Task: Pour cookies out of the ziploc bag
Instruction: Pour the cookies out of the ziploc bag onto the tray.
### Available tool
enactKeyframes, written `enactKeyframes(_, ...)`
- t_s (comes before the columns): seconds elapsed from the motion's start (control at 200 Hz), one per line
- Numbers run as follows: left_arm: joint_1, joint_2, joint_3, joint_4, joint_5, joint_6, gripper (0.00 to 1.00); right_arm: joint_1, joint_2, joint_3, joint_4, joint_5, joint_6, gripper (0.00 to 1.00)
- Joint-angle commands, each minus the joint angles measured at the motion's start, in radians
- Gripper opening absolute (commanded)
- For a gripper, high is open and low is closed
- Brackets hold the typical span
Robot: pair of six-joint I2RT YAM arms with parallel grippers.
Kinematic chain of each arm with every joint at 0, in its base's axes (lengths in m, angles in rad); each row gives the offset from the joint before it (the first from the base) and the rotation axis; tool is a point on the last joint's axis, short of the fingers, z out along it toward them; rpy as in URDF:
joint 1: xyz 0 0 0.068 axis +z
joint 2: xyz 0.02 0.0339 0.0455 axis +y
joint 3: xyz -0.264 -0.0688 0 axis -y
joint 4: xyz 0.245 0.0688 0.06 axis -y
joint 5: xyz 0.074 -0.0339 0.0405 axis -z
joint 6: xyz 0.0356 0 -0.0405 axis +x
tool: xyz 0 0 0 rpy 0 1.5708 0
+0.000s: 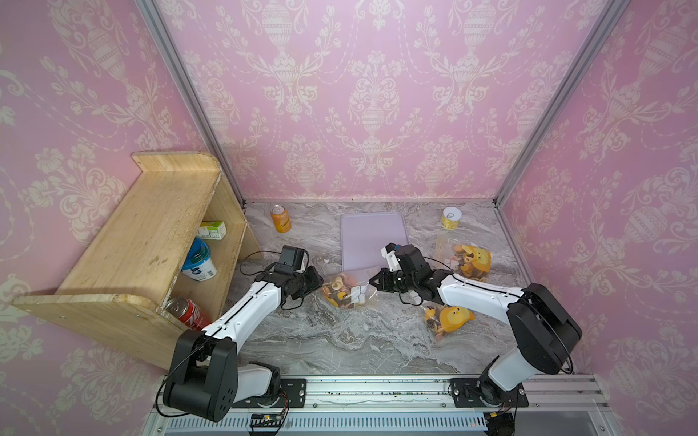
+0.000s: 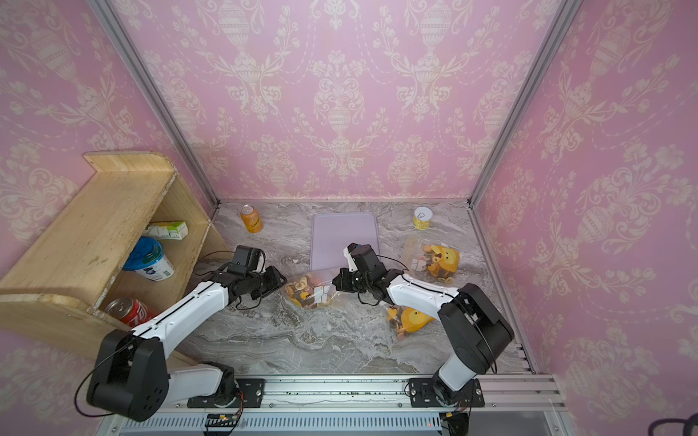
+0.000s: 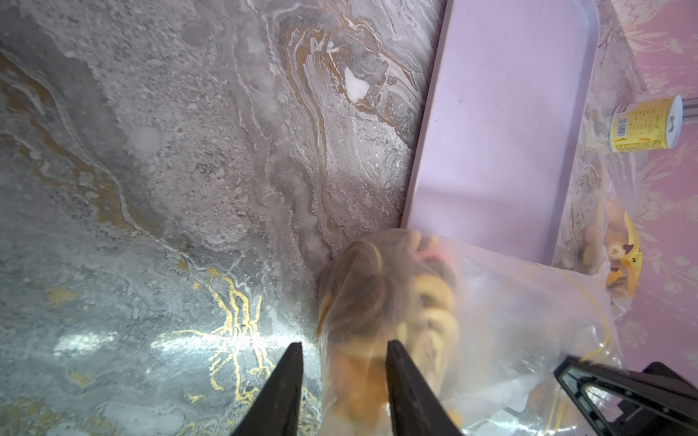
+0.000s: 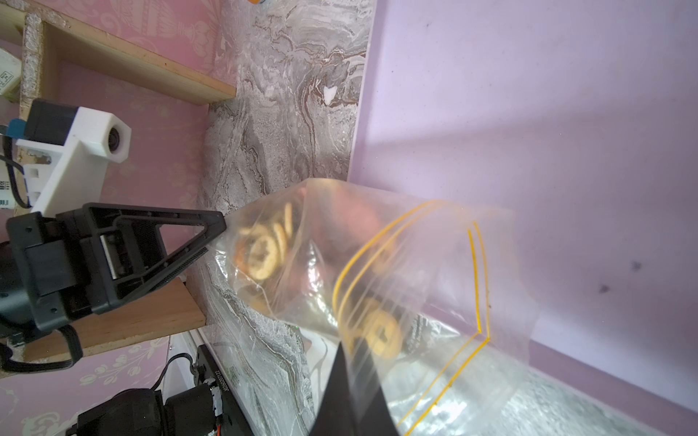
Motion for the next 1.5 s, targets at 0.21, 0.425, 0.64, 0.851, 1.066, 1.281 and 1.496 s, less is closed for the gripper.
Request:
enactKeyframes(0.21, 0.009, -0.074, -0.017, -0.037, 0.015, -0.012, 0.20, -0.008, -0.012, 0.001, 0.002, 0.014, -0.016, 0.00)
enactKeyframes(0.425, 0.007, -0.065, -0.006, -0.057, 0.039, -0.015, 0.23, -0.008, -0.011, -0.001, 0.007, 0.014, -0.015, 0.00)
enactKeyframes(0.64, 0.008, -0.086, -0.006, -0.103, 0.027, 0.005, 0.28, -0.008, -0.010, -0.003, 0.011, 0.014, -0.010, 0.00)
enactKeyframes(0.851, 0.009, -0.060, -0.018, -0.068, 0.054, -0.002, 0.16, -0.007, -0.014, -0.006, 0.019, 0.015, -0.003, 0.00)
enactKeyframes(1.066, 0.008, -0.049, -0.003, -0.038, 0.067, -0.004, 0.03, -0.007, -0.009, 0.022, 0.022, -0.006, 0.001, 0.00)
enactKeyframes(1.281, 0.008, -0.040, 0.042, -0.048, 0.062, 0.007, 0.00, -0.001, 0.004, 0.100, 0.004, -0.041, -0.006, 0.00)
enactKeyframes(1.496, 0.009, -0.041, 0.106, -0.077, 0.063, 0.031, 0.00, 0.002, -0.001, 0.175, -0.031, -0.052, -0.017, 0.00)
